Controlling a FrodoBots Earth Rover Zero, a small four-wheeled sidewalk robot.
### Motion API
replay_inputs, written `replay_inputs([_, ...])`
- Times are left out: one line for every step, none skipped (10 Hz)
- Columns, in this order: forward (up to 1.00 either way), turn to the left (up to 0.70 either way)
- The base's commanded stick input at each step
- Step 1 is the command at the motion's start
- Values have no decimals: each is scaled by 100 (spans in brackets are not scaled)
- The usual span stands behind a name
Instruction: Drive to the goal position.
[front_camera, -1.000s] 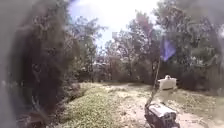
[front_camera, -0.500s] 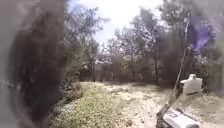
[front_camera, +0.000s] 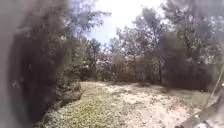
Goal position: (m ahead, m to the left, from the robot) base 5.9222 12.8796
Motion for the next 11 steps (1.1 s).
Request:
replay_inputs([70,0])
replay_inputs([70,0])
replay_inputs([70,0])
replay_inputs([70,0])
replay_inputs([70,-35])
replay_inputs([70,-35])
replay_inputs([70,-35])
replay_inputs([70,-27])
replay_inputs([70,0])
replay_inputs([70,0])
replay_inputs([70,0])
